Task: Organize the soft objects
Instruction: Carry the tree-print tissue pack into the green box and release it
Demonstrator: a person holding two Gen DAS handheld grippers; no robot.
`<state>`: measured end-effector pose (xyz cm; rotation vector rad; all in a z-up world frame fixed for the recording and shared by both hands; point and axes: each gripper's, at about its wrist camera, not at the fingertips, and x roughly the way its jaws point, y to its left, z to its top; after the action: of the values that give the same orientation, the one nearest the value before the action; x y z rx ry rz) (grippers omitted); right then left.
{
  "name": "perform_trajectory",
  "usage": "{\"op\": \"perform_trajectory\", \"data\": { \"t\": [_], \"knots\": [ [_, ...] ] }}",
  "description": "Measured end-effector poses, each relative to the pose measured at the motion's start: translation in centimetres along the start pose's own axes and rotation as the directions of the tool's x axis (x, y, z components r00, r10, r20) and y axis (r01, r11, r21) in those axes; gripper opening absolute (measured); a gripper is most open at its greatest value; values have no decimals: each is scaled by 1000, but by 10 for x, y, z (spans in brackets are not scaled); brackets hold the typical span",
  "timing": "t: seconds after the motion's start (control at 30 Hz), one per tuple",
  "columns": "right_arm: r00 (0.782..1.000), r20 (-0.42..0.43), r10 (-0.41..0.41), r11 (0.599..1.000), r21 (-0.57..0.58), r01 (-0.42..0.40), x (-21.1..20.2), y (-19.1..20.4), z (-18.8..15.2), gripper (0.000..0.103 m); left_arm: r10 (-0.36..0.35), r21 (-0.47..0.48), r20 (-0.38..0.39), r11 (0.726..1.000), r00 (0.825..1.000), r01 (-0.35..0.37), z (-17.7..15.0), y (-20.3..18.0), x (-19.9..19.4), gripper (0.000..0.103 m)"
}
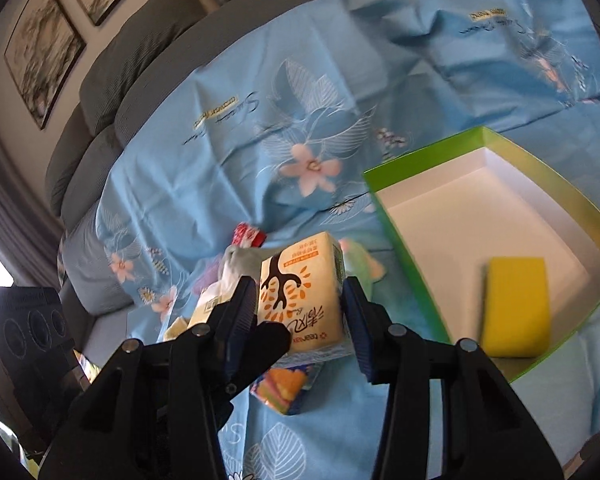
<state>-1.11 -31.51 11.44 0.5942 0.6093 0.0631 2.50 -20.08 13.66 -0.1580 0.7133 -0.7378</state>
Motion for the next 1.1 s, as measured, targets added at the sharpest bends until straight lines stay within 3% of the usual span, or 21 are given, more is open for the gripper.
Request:
{"op": "perform_trajectory", "data": {
  "t": [0.4, 0.63, 0.97, 1.1],
  "knots": [
    [997, 61, -43, 986, 166, 32, -19, -69, 14, 44, -68, 53, -62, 996, 996, 71, 6, -39, 54, 27],
    [995, 47, -85, 969, 238, 71, -16, -97, 16, 44, -70, 74, -114, 994, 991, 78, 3, -51, 83, 27],
    [990, 23, -136, 955, 270, 125, -10, -113, 17, 44, -72, 37, -148, 996, 986, 78, -4, -48, 99, 27],
    [985, 61, -163, 965, 220, 146, -16, -103, 17, 44, -83, 14, -128, 996, 988, 85, -3, -44, 88, 27]
  ]
}}
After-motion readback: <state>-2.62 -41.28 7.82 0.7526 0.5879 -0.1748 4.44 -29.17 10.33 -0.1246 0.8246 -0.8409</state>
